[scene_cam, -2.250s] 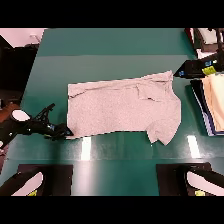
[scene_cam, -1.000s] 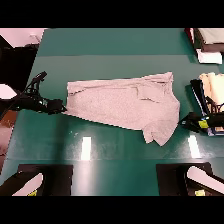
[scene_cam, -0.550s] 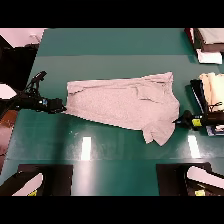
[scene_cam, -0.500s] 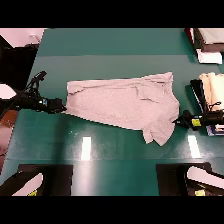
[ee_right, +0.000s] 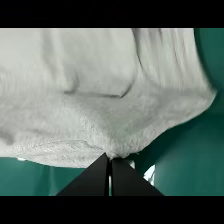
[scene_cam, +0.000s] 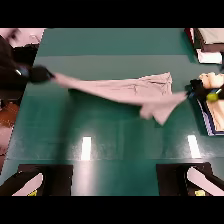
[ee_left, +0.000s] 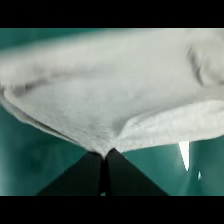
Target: Fold the shirts.
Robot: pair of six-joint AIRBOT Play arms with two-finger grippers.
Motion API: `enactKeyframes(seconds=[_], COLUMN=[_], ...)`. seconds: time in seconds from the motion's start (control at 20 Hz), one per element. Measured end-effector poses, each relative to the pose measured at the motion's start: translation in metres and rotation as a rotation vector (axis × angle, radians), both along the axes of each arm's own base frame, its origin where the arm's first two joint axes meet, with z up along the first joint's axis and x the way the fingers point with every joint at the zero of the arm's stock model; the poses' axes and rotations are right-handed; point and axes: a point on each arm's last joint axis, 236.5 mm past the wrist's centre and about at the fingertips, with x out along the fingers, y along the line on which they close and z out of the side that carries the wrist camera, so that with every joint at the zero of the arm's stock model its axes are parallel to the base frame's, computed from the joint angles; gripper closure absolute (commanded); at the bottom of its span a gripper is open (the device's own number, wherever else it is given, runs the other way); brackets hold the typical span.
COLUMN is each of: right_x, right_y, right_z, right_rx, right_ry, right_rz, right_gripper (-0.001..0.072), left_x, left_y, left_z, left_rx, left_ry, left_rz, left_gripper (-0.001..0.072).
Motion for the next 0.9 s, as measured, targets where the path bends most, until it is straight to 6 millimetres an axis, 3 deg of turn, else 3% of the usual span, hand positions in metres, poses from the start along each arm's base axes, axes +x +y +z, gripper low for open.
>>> enactKeyframes(seconds=[0.1, 0.25, 0.4, 0.5, 0.6, 0.7, 0.8, 0.9], right_x=[0.012, -0.005, -0.053, -0.088, -0.117, -0.135, -0.138, -0.126], right_y=[0.001, 0.01, 0.02, 0.024, 0.026, 0.026, 0.02, 0.007], right_z=[0.092, 0.223, 0.329, 0.376, 0.407, 0.422, 0.417, 0.396], right_rx=[-0.086, -0.2, -0.307, -0.38, -0.445, -0.492, -0.505, -0.477], right_ry=[-0.22, -0.525, -0.781, -0.903, -0.975, -0.996, -0.948, -0.85], right_rz=[-0.005, -0.021, -0.065, -0.106, -0.154, -0.197, -0.22, -0.228], right_gripper=[0.0701, 0.0701, 0.0702, 0.0703, 0.0703, 0.0704, 0.0704, 0.0704], left_x=[0.0, -0.033, -0.09, -0.133, -0.173, -0.2, -0.197, -0.168], left_y=[0.001, 0.0, -0.002, -0.003, -0.004, -0.005, -0.004, 0.001], left_z=[0.081, 0.197, 0.279, 0.314, 0.339, 0.35, 0.335, 0.297], left_rx=[0.012, 0.039, 0.056, 0.05, 0.039, 0.028, 0.034, 0.051], left_ry=[-0.189, -0.46, -0.68, -0.793, -0.883, -0.929, -0.875, -0.74], left_rz=[-0.001, -0.01, -0.012, -0.005, 0.003, 0.006, 0.007, 0.02], left_gripper=[0.0686, 0.0686, 0.0686, 0.0686, 0.0686, 0.0687, 0.0687, 0.0686])
